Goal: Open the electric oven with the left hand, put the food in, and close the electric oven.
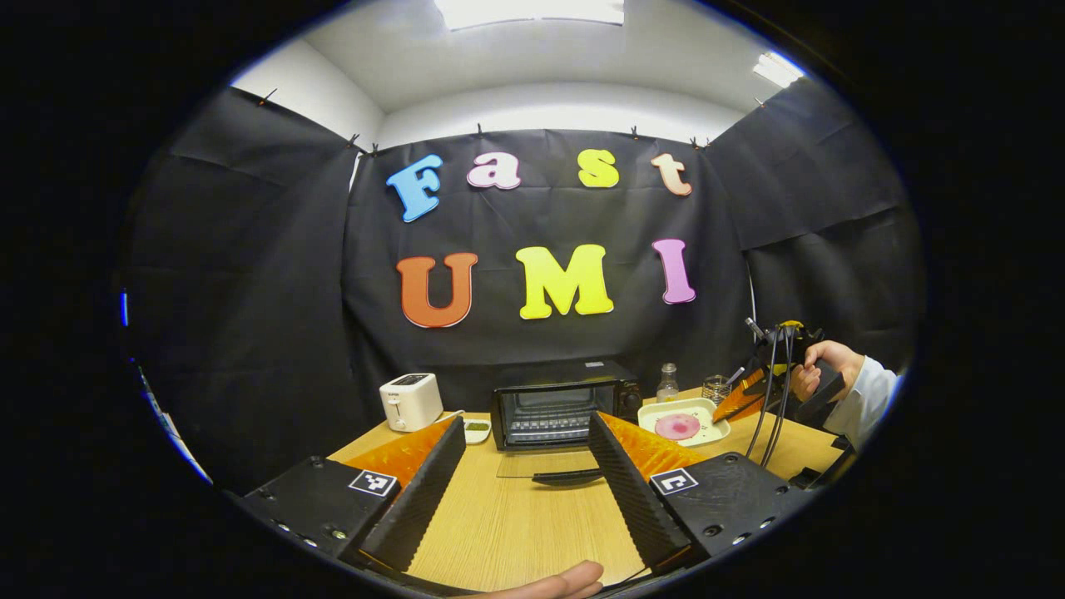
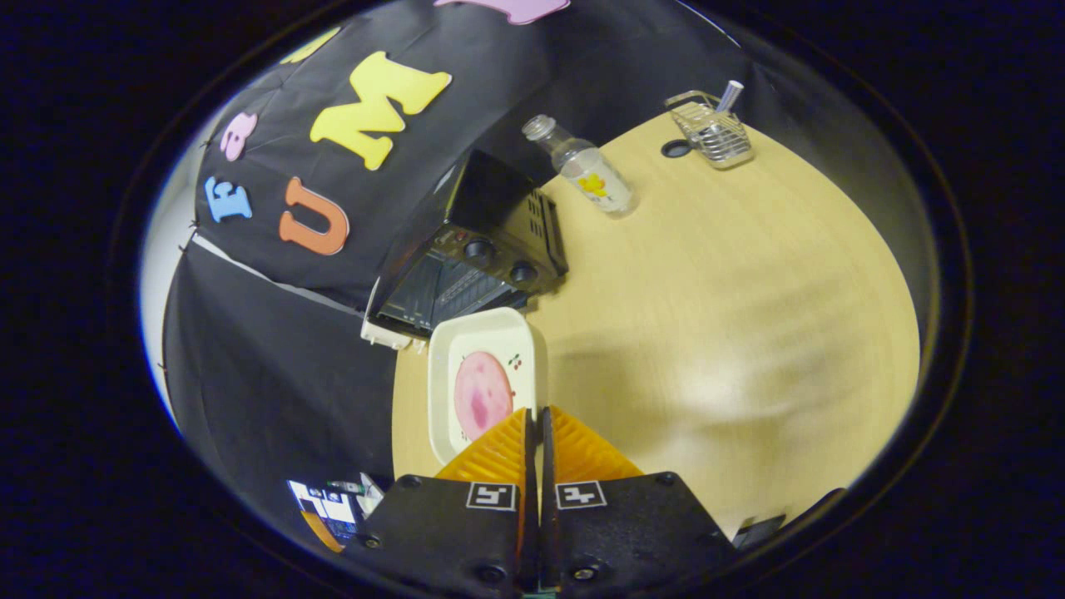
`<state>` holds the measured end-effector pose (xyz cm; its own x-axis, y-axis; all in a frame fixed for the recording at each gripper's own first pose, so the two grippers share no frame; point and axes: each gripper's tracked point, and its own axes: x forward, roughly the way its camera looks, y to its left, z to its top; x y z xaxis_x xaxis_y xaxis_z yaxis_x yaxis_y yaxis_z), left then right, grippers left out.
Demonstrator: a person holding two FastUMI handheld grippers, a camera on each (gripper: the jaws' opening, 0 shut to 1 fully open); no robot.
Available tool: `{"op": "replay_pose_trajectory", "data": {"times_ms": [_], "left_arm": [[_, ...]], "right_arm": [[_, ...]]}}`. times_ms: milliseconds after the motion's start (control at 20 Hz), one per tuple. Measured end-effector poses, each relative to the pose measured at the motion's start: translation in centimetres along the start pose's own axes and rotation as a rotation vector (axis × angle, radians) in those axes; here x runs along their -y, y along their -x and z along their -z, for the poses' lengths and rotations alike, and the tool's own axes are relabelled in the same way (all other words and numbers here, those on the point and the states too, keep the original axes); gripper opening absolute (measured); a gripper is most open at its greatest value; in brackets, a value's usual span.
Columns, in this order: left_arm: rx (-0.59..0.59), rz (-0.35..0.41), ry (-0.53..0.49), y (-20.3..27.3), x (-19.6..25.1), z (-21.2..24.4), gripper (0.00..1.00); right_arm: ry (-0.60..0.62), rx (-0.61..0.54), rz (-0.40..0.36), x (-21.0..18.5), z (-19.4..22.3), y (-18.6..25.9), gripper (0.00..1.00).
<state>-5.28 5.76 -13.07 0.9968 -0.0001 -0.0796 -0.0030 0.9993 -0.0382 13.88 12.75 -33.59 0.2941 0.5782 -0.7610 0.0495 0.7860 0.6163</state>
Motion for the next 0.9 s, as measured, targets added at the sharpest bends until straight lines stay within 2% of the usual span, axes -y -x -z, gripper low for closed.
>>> {"op": "replay_pose_trajectory", "data": {"times_ms": [250,500,900], "left_arm": [[-0.029,-0.055,0.039,-0.2,-3.2,1.5,0.95],[-0.030,-0.131,0.059,-0.2,-7.0,2.0,0.95],[0.013,-0.168,0.049,0.4,-10.1,1.8,0.95]], "right_arm": [[0.017,-0.030,0.003,-4.8,1.0,-4.2,0.02],[-0.008,0.009,0.033,-8.4,1.4,-9.1,0.02],[-0.250,0.193,0.044,-11.9,-0.4,-16.3,0.04]]}}
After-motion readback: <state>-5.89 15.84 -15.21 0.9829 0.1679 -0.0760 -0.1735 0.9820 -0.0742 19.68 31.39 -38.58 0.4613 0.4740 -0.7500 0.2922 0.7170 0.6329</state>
